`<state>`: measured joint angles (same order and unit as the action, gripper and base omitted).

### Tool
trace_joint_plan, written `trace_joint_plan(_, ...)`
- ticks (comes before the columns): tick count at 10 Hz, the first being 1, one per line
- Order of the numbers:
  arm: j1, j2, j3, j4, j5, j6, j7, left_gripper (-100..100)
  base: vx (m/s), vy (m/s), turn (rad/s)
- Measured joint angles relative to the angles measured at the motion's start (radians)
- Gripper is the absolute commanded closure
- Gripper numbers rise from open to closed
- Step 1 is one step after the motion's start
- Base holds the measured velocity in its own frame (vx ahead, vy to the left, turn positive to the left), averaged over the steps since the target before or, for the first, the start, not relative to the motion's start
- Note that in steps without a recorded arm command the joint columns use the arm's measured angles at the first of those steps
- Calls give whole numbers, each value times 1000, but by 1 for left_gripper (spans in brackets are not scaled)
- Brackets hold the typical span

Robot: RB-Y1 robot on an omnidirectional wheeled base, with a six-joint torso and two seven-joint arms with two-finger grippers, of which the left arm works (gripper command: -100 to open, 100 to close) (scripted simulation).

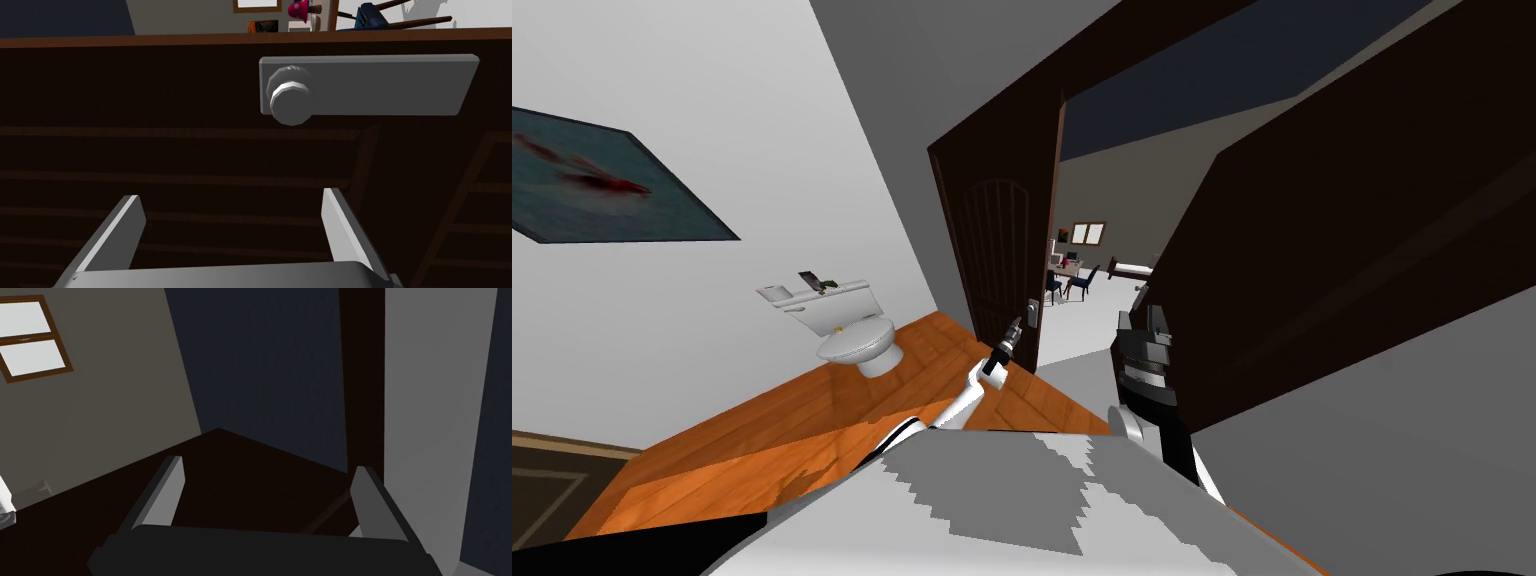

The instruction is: Push the door open

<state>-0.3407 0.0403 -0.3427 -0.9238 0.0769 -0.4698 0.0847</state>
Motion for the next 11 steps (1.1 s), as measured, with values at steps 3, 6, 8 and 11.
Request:
trace_joint_plan(3,-43,-6,-20,66,3,13,16,-100,53,101,-59)
trace_joint_plan(6,-81,-19,-32,130,5,13,25,-100,46,77,-54)
trace_joint_plan(8,-104,-27,-44,167,7,21,32,-100,44,69,-37)
trace_joint_plan(11,-99,-9,-41,162,7,25,31,-100,133,-76,-22)
